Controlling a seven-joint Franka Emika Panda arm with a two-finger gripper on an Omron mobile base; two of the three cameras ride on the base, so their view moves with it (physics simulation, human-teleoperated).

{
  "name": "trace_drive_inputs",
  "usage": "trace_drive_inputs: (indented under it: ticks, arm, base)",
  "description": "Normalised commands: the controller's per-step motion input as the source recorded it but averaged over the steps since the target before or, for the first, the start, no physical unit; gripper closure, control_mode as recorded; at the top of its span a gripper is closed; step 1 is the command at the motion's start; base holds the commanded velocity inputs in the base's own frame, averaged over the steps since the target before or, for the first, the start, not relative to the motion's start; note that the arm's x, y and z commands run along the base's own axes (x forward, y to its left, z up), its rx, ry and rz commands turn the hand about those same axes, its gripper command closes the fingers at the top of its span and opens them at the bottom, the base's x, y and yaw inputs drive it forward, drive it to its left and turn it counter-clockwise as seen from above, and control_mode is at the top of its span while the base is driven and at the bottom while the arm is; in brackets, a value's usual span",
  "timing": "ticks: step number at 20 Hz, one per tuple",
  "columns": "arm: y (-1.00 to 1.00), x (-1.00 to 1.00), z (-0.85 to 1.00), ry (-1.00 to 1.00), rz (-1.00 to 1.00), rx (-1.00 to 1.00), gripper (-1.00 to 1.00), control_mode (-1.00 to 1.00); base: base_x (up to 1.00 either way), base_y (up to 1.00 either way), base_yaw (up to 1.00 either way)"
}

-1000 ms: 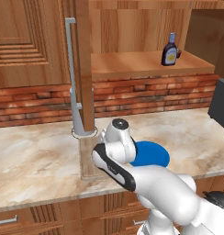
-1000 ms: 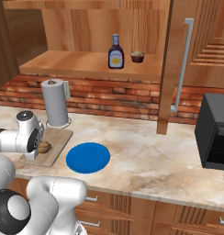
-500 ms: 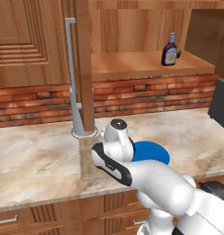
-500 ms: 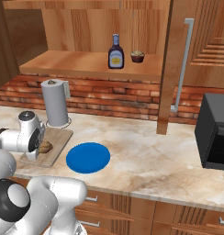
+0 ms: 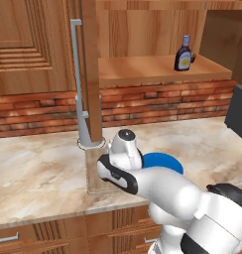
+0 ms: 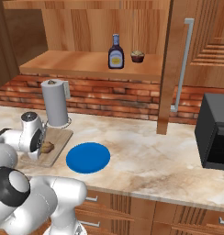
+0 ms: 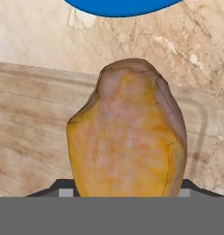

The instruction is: Pick the chicken drumstick from the plate and place it on the cutting board. Then pick the condiment bottle from the cabinet and place it next to the cutting board.

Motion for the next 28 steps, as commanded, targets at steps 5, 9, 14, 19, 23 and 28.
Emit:
trace_drive_inputs:
  ticks: [5,9,14,19,23,28]
  arm:
    - [0.04,0.13,-0.18,0.00,0.00,0.00,1.00,-1.00]
    - [0.09,0.15,-0.10,0.00,0.00,0.00,1.00,-1.00]
    - [0.13,0.14,-0.08,0.02,0.00,0.00,1.00,-1.00]
    - [0.08,0.13,-0.17,0.00,0.00,0.00,1.00,-1.00]
    - [0.05,0.08,-0.29,0.00,0.00,0.00,1.00,-1.00]
    - [0.03,0.13,-0.24,0.00,0.00,0.00,1.00,-1.00]
  base:
    - [0.00,0.00,0.00]
    - [0.00,0.00,0.00]
    - [0.00,0.00,0.00]
    - [0.00,0.00,0.00]
    - [0.00,0.00,0.00]
    - [0.00,0.00,0.00]
